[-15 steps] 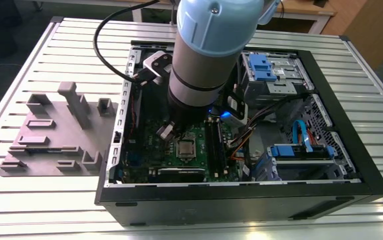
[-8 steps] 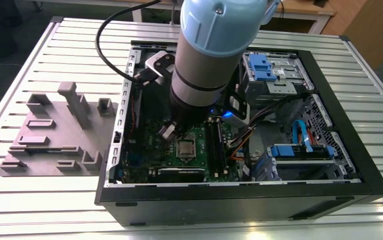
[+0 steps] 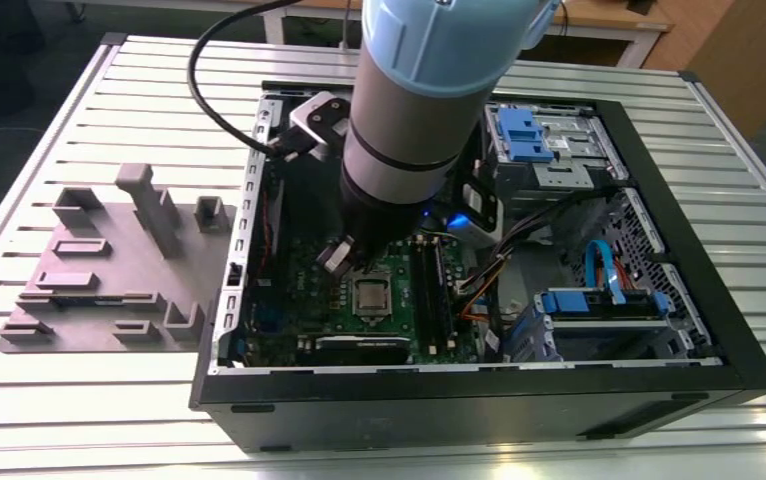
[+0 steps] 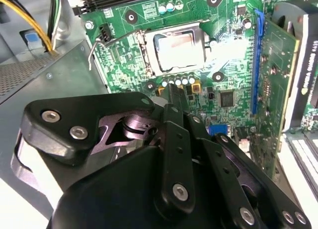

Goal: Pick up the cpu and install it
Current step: 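Install the first cpu locking lever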

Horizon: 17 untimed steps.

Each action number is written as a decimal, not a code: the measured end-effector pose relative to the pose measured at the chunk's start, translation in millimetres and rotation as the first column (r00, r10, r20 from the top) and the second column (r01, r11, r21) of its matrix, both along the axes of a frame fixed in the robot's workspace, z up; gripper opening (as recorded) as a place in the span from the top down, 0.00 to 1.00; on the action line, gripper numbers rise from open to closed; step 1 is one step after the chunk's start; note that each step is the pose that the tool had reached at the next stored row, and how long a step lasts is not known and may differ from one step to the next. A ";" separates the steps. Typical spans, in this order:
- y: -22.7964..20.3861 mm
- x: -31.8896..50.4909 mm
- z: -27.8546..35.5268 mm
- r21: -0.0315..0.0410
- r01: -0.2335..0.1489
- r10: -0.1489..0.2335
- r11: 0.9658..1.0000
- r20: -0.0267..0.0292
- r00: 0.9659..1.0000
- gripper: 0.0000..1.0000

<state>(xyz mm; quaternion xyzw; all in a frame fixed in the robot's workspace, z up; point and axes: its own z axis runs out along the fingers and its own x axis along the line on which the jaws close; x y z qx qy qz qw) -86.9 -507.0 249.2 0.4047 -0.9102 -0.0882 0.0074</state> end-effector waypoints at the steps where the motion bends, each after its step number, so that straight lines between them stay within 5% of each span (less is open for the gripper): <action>1: 0.0 0.0 1.7 0.000 0.000 0.000 1.000 0.000 1.000 0.90; 8: 2.7 0.5 4.5 0.000 0.000 0.000 1.000 0.000 1.000 0.90; 17: 22.8 5.0 4.2 0.000 0.000 0.000 1.000 0.000 1.000 0.90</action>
